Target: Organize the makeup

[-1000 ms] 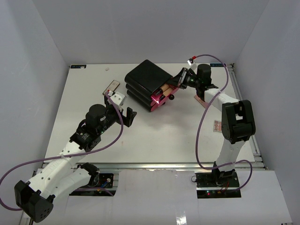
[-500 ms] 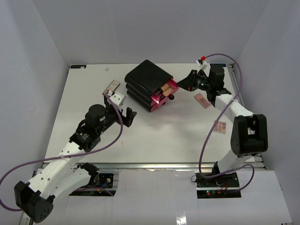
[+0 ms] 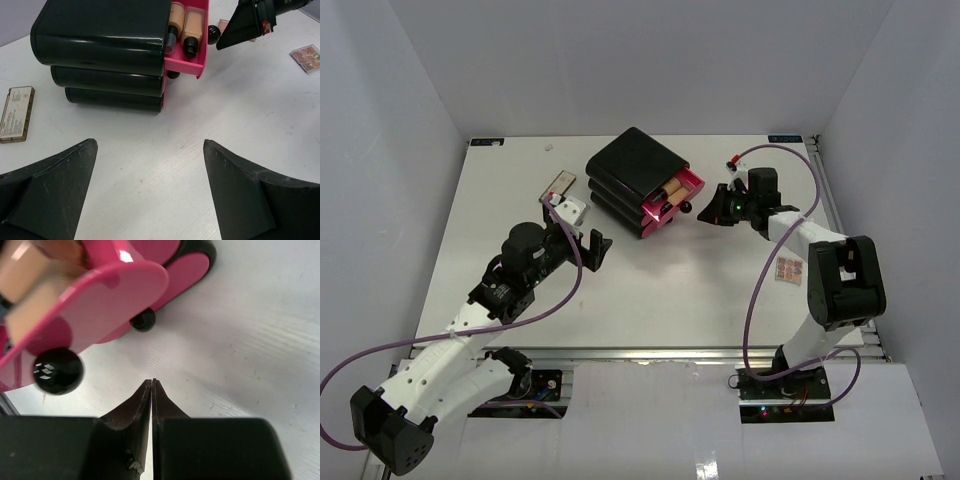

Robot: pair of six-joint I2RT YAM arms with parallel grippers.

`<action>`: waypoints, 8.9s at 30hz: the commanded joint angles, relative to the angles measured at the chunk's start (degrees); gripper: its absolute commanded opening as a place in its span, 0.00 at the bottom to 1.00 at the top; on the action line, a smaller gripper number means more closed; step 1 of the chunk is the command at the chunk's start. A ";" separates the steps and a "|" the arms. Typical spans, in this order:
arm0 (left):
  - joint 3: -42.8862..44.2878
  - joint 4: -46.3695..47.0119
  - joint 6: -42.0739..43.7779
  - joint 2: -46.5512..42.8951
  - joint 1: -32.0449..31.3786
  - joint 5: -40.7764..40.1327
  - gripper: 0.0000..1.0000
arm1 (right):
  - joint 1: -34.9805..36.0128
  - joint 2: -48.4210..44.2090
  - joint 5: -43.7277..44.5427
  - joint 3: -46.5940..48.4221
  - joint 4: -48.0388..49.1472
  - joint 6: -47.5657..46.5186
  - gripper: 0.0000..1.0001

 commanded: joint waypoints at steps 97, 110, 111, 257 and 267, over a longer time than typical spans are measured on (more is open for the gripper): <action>-0.29 0.91 0.18 0.93 0.93 0.40 0.98 | -1.87 0.23 -14.31 -6.91 13.22 -2.89 0.37; 0.41 -0.54 -2.52 5.44 2.58 -1.90 0.98 | -5.16 -6.15 -21.92 -5.71 3.53 -15.38 0.94; 0.62 -0.79 -3.63 6.23 3.16 -1.65 0.98 | -5.82 -7.13 -23.13 -5.99 1.75 -18.02 0.95; 32.53 -9.08 -1.36 28.17 -12.05 0.39 0.98 | -27.35 -27.81 -15.03 -7.42 -29.34 -45.94 0.98; 6.10 -0.27 4.46 3.46 -9.88 -15.26 0.98 | -26.48 -22.97 2.07 4.74 -51.09 -71.09 0.91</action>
